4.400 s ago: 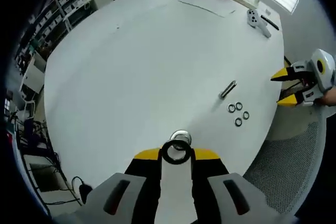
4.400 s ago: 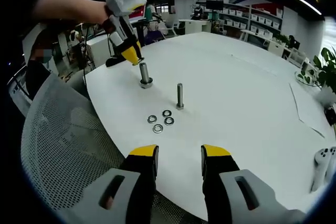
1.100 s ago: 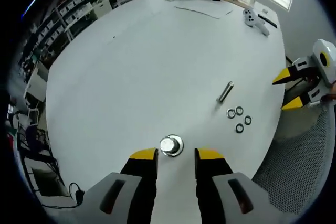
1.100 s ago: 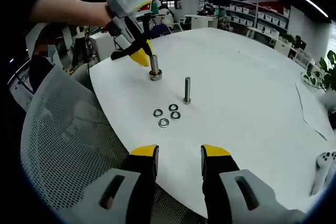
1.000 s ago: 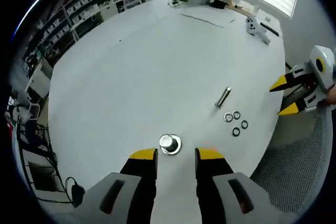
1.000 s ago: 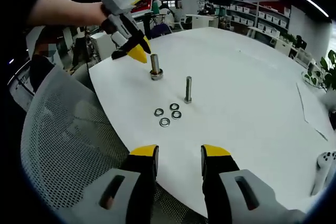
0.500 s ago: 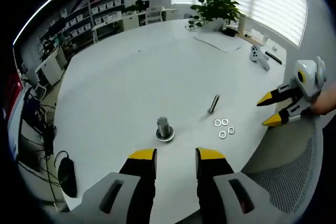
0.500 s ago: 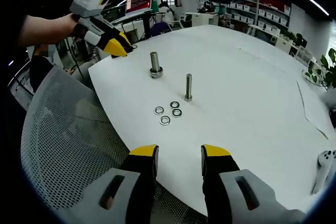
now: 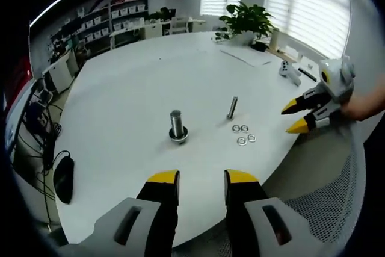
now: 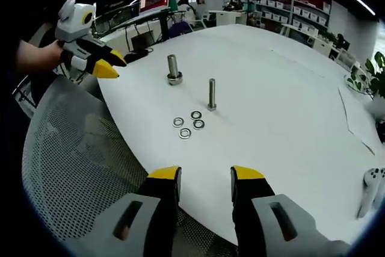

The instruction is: Place the washer onto the threaded stud by aligning its center hole with the stud, sliding it down to the base, and recovering from edge contact or off-axis alignment until the washer reaches the visible bottom stop.

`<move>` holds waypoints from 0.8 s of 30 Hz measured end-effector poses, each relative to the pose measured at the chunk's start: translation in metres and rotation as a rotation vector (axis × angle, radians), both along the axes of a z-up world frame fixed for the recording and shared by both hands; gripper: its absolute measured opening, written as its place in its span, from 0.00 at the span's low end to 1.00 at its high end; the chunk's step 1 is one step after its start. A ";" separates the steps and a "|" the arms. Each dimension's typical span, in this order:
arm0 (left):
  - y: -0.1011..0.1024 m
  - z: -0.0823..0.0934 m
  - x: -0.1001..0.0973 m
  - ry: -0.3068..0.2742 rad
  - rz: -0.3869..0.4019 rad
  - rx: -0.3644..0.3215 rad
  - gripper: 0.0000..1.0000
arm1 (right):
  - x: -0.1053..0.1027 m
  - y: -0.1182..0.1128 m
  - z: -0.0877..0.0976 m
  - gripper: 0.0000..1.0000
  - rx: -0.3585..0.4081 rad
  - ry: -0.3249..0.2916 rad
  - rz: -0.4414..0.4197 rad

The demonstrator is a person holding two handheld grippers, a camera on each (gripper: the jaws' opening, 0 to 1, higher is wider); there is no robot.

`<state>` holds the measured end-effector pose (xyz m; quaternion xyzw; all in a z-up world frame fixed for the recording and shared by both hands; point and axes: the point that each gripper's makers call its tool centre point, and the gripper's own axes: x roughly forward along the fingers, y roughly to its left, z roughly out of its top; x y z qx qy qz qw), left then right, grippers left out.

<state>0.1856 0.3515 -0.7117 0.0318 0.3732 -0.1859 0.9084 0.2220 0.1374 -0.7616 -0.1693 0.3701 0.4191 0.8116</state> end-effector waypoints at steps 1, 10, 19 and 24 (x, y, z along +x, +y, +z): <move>0.000 0.000 -0.001 -0.005 0.002 -0.007 0.28 | 0.000 0.000 0.000 0.36 0.000 0.001 0.001; -0.007 -0.002 -0.002 -0.052 -0.019 -0.033 0.27 | -0.001 -0.005 -0.009 0.36 -0.041 0.027 -0.011; -0.005 -0.014 -0.008 -0.047 -0.025 -0.070 0.26 | -0.003 -0.010 -0.016 0.36 -0.085 0.050 -0.016; -0.008 -0.013 -0.004 -0.069 -0.071 -0.065 0.26 | -0.001 -0.013 -0.016 0.36 -0.092 0.048 -0.029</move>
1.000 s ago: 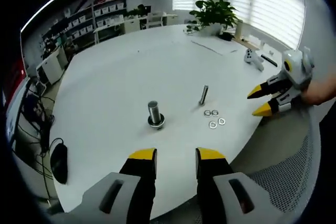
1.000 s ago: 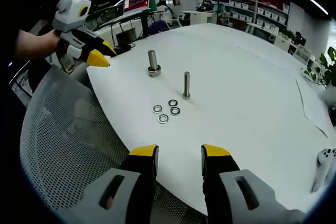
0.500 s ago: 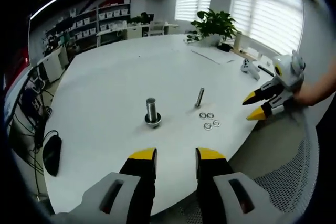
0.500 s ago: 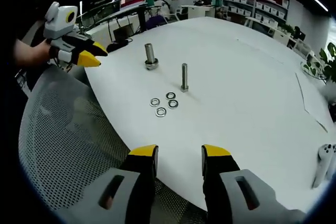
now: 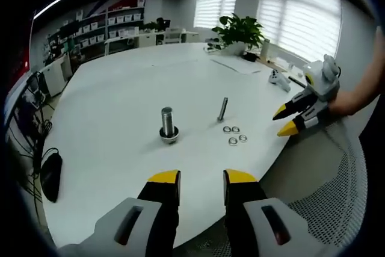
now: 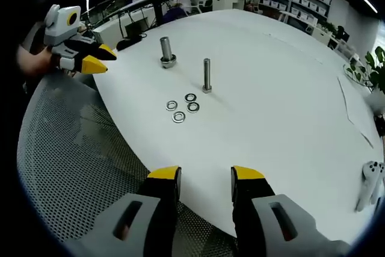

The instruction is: Place the washer onto the threaded stud by aligning its center hole with the stud, sliding it down to the base, and recovering from edge contact or off-axis alignment until the washer reaches the visible bottom stop.

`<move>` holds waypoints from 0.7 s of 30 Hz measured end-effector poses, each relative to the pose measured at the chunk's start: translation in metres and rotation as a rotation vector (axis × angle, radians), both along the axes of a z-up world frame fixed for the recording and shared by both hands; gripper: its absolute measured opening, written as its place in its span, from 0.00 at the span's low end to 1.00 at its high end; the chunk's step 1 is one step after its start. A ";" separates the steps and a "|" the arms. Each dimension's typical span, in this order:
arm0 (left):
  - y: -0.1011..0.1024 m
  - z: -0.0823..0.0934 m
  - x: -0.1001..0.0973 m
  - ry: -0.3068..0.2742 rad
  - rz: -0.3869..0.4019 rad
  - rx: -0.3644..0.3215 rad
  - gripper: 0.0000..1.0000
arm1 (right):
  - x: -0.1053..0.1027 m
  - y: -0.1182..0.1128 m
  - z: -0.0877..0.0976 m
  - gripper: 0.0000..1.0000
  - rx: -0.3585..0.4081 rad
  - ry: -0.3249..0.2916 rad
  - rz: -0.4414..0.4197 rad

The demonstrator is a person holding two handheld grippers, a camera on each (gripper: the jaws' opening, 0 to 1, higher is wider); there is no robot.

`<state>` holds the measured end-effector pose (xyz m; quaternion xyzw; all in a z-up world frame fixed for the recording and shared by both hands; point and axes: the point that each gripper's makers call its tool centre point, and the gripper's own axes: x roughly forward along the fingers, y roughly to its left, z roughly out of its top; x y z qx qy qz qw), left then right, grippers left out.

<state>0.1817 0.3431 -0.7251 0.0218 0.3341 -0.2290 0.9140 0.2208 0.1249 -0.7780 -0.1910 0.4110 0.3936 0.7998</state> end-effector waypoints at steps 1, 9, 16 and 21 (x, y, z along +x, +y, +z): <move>-0.001 0.000 0.001 -0.002 -0.003 -0.003 0.26 | 0.000 -0.002 -0.001 0.36 -0.008 0.003 -0.006; -0.016 -0.001 -0.004 -0.026 -0.083 -0.006 0.26 | 0.003 -0.004 0.000 0.37 -0.013 -0.010 -0.021; -0.026 0.000 -0.008 -0.038 -0.148 0.000 0.25 | 0.005 -0.007 -0.002 0.37 -0.029 -0.013 -0.032; -0.026 -0.001 -0.009 -0.028 -0.144 -0.022 0.25 | 0.006 -0.008 0.000 0.38 -0.029 -0.019 -0.042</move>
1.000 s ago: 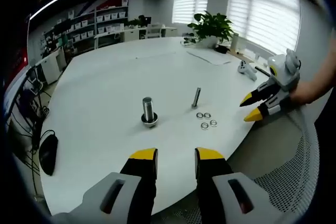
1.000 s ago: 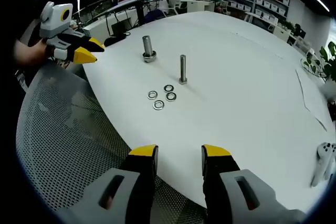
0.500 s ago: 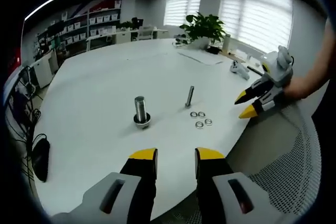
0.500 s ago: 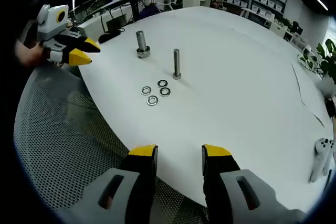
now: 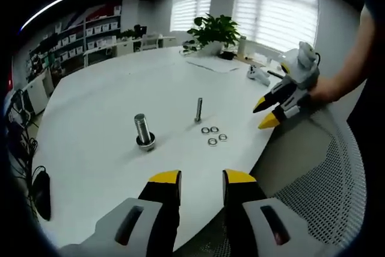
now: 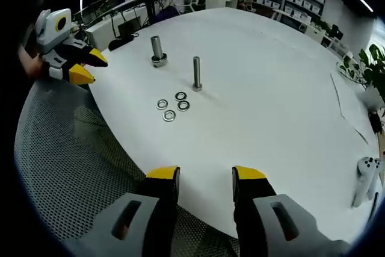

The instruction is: Place the washer onto the threaded stud by aligning its center hole with the stud, sliding it down to the base, and recovering from edge contact or off-axis alignment until the washer reaches the visible bottom stop.

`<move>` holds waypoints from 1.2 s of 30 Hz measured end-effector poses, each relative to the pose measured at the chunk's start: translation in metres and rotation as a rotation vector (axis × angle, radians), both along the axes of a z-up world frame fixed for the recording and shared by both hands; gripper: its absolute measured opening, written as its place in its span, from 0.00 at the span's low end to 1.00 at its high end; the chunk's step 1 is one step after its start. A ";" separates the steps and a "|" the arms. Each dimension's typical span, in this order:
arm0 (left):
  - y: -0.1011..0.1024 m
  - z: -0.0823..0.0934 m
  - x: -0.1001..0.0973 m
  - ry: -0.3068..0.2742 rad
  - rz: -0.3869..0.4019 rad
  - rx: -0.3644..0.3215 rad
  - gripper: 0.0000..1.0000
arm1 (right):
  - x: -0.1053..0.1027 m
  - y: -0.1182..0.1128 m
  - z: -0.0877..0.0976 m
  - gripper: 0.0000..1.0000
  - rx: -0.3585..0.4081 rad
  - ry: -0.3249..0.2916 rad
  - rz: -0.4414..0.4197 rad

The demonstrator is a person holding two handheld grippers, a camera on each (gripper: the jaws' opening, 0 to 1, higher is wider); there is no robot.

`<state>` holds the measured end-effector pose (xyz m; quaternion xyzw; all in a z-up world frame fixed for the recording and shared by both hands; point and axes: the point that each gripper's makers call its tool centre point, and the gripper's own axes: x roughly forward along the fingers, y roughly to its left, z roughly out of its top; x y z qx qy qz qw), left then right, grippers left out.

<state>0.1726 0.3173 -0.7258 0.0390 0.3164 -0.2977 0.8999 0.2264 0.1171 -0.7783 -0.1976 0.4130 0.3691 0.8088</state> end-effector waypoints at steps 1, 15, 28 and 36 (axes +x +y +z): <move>0.000 0.000 0.000 0.001 0.000 -0.001 0.25 | 0.000 0.000 0.000 0.38 -0.001 0.002 -0.001; 0.002 0.000 0.001 -0.001 0.009 -0.017 0.25 | -0.001 -0.001 -0.002 0.38 -0.018 0.004 0.000; 0.002 -0.003 0.000 0.014 0.011 -0.023 0.25 | -0.004 -0.001 -0.005 0.38 -0.030 0.021 0.012; 0.002 -0.004 0.000 0.020 0.018 -0.028 0.25 | -0.006 0.001 -0.005 0.38 -0.025 0.026 0.022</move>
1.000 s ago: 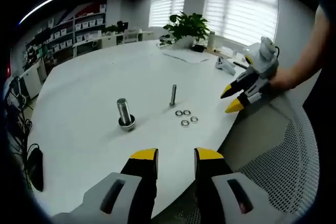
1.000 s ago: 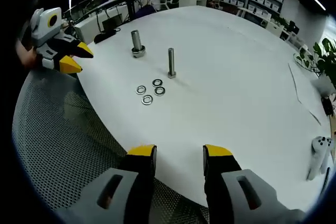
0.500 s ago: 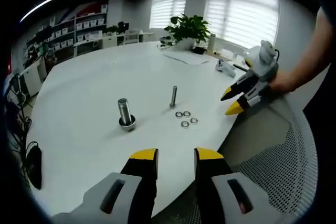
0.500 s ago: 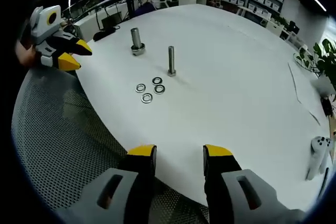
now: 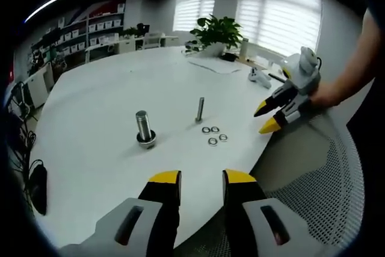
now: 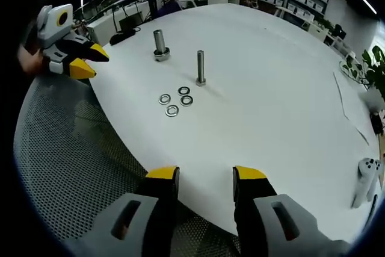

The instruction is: Place the washer onto the threaded stud by aligning its center hole with the stud, sliding it down to the base, and recovering from edge contact or off-axis alignment until the washer reaches the visible bottom stop.

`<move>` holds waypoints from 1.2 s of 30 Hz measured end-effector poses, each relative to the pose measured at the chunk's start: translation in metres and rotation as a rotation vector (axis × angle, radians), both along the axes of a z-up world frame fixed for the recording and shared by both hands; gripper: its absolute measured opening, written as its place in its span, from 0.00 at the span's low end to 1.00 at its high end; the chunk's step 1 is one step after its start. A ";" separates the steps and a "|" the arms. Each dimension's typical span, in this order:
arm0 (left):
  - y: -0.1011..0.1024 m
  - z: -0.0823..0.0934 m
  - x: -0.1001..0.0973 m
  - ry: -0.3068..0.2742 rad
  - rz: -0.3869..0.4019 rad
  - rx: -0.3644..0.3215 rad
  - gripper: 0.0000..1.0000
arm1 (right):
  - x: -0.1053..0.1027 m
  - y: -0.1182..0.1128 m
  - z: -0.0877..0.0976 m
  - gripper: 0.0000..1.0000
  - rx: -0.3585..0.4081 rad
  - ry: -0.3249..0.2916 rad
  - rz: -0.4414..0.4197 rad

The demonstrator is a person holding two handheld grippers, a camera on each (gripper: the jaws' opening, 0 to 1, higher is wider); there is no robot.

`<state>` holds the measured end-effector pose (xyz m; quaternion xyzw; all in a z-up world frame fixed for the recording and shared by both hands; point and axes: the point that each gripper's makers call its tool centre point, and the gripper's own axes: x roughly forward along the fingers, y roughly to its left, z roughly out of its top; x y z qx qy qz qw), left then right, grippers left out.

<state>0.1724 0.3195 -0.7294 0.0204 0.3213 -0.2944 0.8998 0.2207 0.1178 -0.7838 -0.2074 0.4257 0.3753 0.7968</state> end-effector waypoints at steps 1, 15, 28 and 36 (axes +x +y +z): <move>0.000 0.000 0.000 -0.003 -0.001 0.003 0.25 | 0.000 0.000 0.000 0.38 -0.001 0.000 0.001; 0.003 0.001 0.002 -0.012 0.013 -0.001 0.26 | -0.001 0.002 0.000 0.41 -0.020 -0.008 0.027; 0.004 0.001 0.002 -0.012 0.020 -0.011 0.25 | -0.004 0.007 0.002 0.44 -0.041 0.024 0.058; 0.004 0.001 0.002 -0.008 0.017 -0.015 0.25 | -0.004 0.040 0.009 0.43 -0.032 0.038 0.122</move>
